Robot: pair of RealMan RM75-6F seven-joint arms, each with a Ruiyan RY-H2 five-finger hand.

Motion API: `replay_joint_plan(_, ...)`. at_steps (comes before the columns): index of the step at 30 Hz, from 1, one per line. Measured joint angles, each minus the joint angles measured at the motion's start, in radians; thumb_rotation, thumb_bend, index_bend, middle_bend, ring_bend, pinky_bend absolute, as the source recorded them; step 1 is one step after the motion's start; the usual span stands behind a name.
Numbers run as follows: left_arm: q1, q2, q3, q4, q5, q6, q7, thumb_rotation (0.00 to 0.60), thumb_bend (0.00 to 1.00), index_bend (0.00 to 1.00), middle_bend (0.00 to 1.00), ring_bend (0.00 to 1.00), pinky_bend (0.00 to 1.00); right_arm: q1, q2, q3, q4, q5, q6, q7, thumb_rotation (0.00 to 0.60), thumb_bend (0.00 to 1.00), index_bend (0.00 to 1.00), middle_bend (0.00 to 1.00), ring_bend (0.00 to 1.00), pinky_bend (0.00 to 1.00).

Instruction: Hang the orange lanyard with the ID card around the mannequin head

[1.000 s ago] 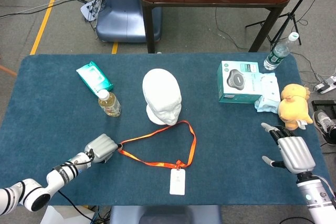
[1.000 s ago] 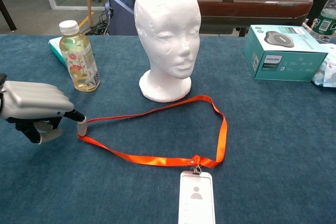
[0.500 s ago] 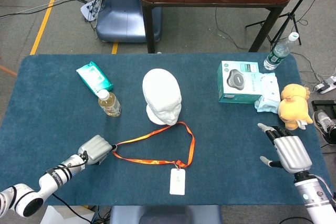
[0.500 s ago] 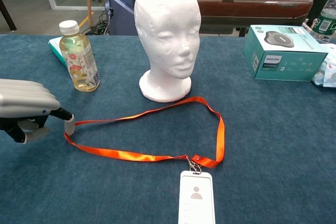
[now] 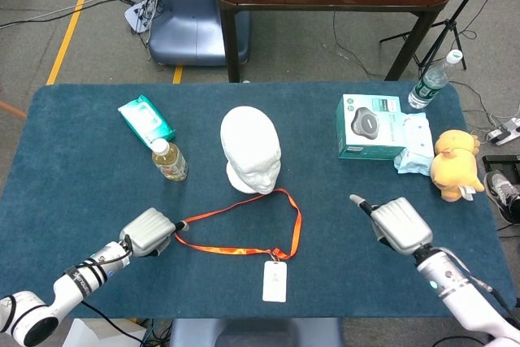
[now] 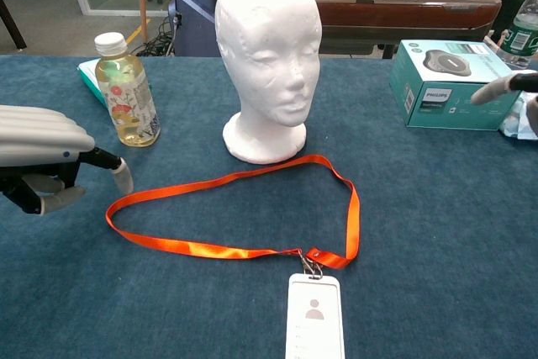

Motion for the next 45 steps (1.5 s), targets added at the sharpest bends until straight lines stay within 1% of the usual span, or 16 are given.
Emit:
replay_joint_plan(2,0.01,0.006,-0.003,-0.006,0.008,0.018,-0.008,0.6,0.59,0.25,1.0,1.0,0.96,0.05,-0.006,0.011,-0.014,0.05,-0.065,-0.056,0.6,0.99,0.15,0.79,0.8,0.81)
replay_joint_plan(3,0.014,0.008,-0.004,-0.008,0.012,0.026,-0.011,0.6,0.59,0.25,1.0,1.0,0.96,0.07,-0.011,0.015,-0.018,0.074,-0.091,-0.079,0.6,1.0,0.15,0.81,0.81,0.82)
replay_joint_plan(5,0.025,0.014,-0.006,-0.015,0.021,0.044,-0.021,0.6,0.59,0.25,1.0,1.0,0.96,0.119,-0.027,0.025,-0.025,0.132,-0.141,-0.131,0.6,1.0,0.15,0.86,0.85,0.88)
replay_joint_plan(9,0.042,0.027,-0.011,-0.026,0.038,0.071,-0.038,0.597,0.59,0.25,1.0,1.0,0.97,0.207,-0.076,0.038,-0.027,0.239,-0.214,-0.212,0.6,1.0,0.15,0.93,0.92,0.96)
replay_joint_plan(13,0.058,0.036,-0.014,-0.031,0.047,0.088,-0.054,0.585,0.59,0.25,1.0,1.0,0.96,0.291,-0.132,0.042,-0.019,0.34,-0.259,-0.27,0.6,1.0,0.15,0.98,0.97,1.0)
replay_joint_plan(18,0.074,0.045,-0.014,-0.034,0.061,0.104,-0.071,0.578,0.59,0.25,1.0,1.0,0.96,0.365,-0.185,0.025,-0.001,0.449,-0.288,-0.33,0.6,1.0,0.15,0.99,0.99,1.0)
replay_joint_plan(22,0.087,0.051,-0.012,-0.033,0.071,0.113,-0.083,0.574,0.59,0.25,1.0,1.0,0.96,0.421,-0.234,-0.011,0.024,0.547,-0.298,-0.372,0.6,1.0,0.15,1.0,0.99,1.0)
replay_joint_plan(28,0.1,0.054,-0.012,-0.027,0.08,0.119,-0.096,0.574,0.59,0.25,1.0,1.0,0.96,0.494,-0.3,-0.068,0.083,0.66,-0.297,-0.395,0.6,1.0,0.15,1.0,0.99,1.0)
replay_joint_plan(31,0.104,0.055,-0.012,-0.024,0.086,0.119,-0.101,0.575,0.59,0.25,1.0,1.0,0.96,0.519,-0.326,-0.088,0.109,0.689,-0.285,-0.394,0.6,1.0,0.15,1.0,0.99,1.0)
replay_joint_plan(37,0.109,0.056,-0.016,-0.023,0.094,0.117,-0.109,0.575,0.59,0.25,1.0,1.0,0.96,0.553,-0.348,-0.114,0.141,0.729,-0.269,-0.382,0.6,1.0,0.15,1.0,0.99,1.0)
replay_joint_plan(45,0.109,0.056,-0.022,-0.021,0.097,0.108,-0.109,0.58,0.59,0.25,1.0,1.0,0.96,0.582,-0.349,-0.138,0.141,0.753,-0.244,-0.371,0.6,1.0,0.15,1.0,0.99,1.0)
